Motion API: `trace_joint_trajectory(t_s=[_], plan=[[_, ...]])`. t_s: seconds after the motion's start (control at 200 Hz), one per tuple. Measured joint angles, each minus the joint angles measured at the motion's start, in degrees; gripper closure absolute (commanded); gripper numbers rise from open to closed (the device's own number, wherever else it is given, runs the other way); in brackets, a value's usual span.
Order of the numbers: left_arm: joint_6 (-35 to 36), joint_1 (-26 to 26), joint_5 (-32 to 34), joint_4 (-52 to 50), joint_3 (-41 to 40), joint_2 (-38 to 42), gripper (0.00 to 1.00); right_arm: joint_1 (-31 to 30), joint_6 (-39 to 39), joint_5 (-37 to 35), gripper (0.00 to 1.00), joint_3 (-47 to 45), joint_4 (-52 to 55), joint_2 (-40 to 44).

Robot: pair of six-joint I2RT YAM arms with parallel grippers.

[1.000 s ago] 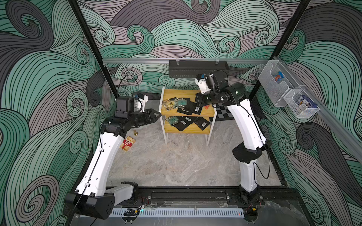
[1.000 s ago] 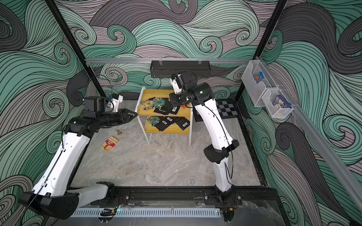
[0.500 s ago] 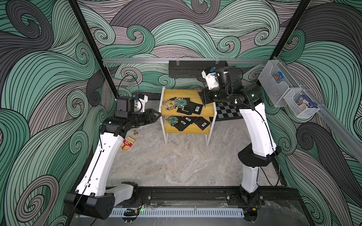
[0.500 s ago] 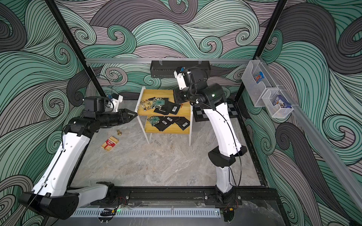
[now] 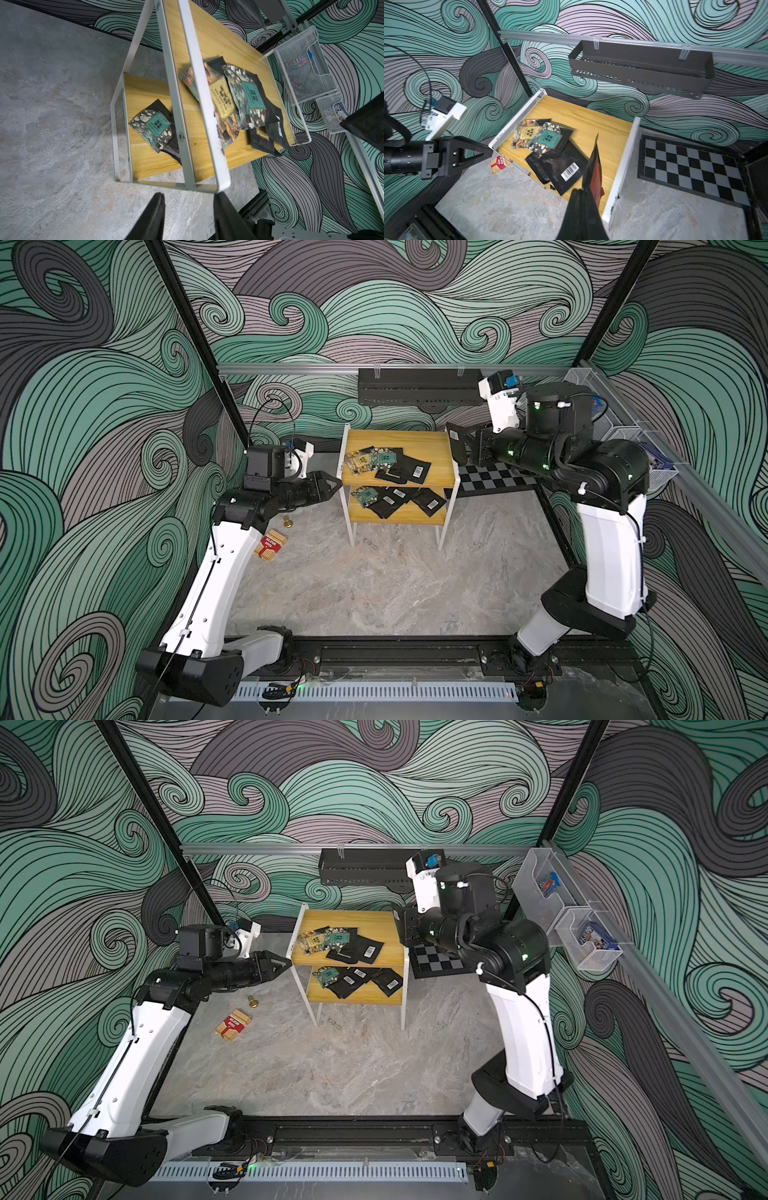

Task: Remove the tea bags from the shelf
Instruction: Pick up the tea bag from the shelf, then place the tea bag at the center of the board.

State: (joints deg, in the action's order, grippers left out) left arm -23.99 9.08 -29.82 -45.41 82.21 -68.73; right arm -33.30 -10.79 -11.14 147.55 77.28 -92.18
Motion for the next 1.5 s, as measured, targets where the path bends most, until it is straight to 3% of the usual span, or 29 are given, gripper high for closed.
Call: trace_joint_trajectory(t_s=[0.22,0.405,0.745,1.001,1.501], plan=[[0.0,0.0,-0.2,0.0,0.0,0.0,0.58,8.0,-0.8,-2.8,1.0,-16.4,-0.7,11.1],[-0.2,0.0,-0.5,0.0,0.0,0.0,0.58,16.0,-3.1,-2.7,1.0,-38.8,-6.2,19.8],[-0.6,0.0,-0.7,0.0,-1.2,0.0,0.58,22.0,-8.2,-2.6,1.0,-68.8,-19.8,21.6],[-0.6,0.0,-0.7,0.1,-2.1,0.2,0.58,22.0,-11.1,-4.1,1.0,-77.0,-29.1,16.3],[-0.6,0.0,-0.7,0.2,-3.2,1.0,0.58,19.2,-13.9,-6.0,1.0,-79.9,-38.6,-0.1]])
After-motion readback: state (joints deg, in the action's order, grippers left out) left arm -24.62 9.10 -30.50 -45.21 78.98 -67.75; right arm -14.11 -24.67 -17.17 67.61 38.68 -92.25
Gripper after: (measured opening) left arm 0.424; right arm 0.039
